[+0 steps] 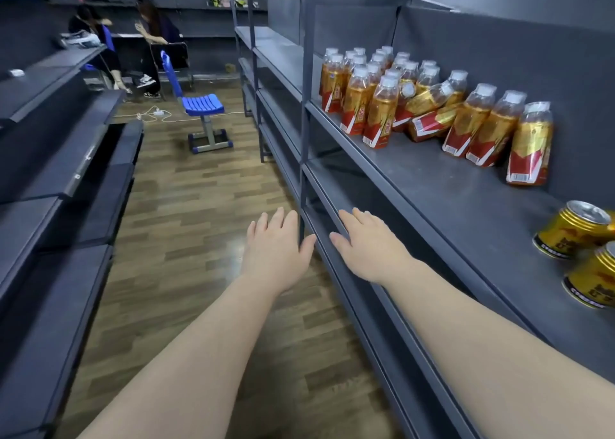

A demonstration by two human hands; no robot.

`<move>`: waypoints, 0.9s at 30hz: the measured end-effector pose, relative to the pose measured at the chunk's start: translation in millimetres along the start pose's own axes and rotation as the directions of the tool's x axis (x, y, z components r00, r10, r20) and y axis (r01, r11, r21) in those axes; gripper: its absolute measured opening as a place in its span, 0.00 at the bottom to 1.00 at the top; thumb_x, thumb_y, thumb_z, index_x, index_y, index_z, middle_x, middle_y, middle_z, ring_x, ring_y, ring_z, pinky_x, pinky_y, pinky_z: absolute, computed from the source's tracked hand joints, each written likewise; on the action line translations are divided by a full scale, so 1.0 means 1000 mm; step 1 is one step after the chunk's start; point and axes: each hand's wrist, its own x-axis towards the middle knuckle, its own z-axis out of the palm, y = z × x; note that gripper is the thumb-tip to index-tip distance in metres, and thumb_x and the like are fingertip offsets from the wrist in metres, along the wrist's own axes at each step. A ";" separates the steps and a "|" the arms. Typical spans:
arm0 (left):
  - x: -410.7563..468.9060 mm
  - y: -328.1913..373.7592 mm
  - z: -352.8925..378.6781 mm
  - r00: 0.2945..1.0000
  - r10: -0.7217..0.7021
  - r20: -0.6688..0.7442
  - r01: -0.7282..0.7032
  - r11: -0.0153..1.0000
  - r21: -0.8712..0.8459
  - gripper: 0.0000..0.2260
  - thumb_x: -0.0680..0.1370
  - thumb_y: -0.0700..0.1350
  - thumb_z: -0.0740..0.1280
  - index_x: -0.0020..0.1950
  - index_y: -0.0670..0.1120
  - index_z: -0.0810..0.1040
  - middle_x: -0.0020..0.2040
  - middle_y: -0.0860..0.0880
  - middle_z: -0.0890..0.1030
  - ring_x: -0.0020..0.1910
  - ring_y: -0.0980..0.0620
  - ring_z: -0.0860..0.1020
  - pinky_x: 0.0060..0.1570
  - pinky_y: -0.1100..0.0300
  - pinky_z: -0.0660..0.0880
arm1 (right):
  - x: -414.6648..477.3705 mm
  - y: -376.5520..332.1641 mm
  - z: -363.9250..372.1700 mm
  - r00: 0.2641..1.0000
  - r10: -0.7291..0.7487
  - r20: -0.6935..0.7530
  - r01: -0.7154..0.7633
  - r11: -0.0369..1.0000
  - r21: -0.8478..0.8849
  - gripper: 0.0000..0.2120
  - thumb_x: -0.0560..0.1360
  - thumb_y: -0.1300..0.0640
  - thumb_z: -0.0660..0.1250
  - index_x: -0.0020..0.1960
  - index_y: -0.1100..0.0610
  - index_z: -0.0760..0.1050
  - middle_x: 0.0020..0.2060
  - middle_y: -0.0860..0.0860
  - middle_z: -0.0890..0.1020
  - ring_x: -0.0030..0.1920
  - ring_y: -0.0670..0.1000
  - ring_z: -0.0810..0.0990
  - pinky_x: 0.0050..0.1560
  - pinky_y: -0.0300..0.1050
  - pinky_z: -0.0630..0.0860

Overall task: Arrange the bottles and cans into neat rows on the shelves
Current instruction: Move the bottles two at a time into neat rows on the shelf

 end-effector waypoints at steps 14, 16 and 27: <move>0.147 0.003 0.009 0.997 0.073 0.002 -0.073 0.997 0.017 0.24 0.83 0.58 0.54 0.74 0.44 0.64 0.76 0.46 0.65 0.75 0.42 0.61 0.74 0.48 0.54 | 0.139 0.036 -0.011 0.999 0.034 -0.027 -0.033 0.999 0.025 0.30 0.84 0.41 0.49 0.82 0.53 0.50 0.80 0.55 0.55 0.80 0.57 0.49 0.79 0.54 0.50; 0.170 0.009 0.007 0.997 0.072 0.005 -0.072 0.997 0.024 0.24 0.83 0.58 0.54 0.74 0.45 0.64 0.76 0.46 0.65 0.75 0.42 0.61 0.74 0.48 0.53 | 0.160 0.045 -0.016 0.999 0.020 -0.036 -0.018 0.999 0.038 0.30 0.84 0.41 0.49 0.82 0.53 0.51 0.80 0.55 0.55 0.80 0.57 0.50 0.79 0.54 0.50; 0.283 0.054 0.017 0.990 0.138 -0.026 -0.136 0.988 0.070 0.27 0.83 0.59 0.53 0.79 0.46 0.59 0.80 0.46 0.60 0.79 0.41 0.56 0.77 0.46 0.52 | 0.241 0.115 -0.057 0.986 0.077 -0.145 -0.056 0.988 0.144 0.30 0.84 0.42 0.53 0.81 0.53 0.53 0.79 0.52 0.60 0.79 0.56 0.53 0.77 0.55 0.56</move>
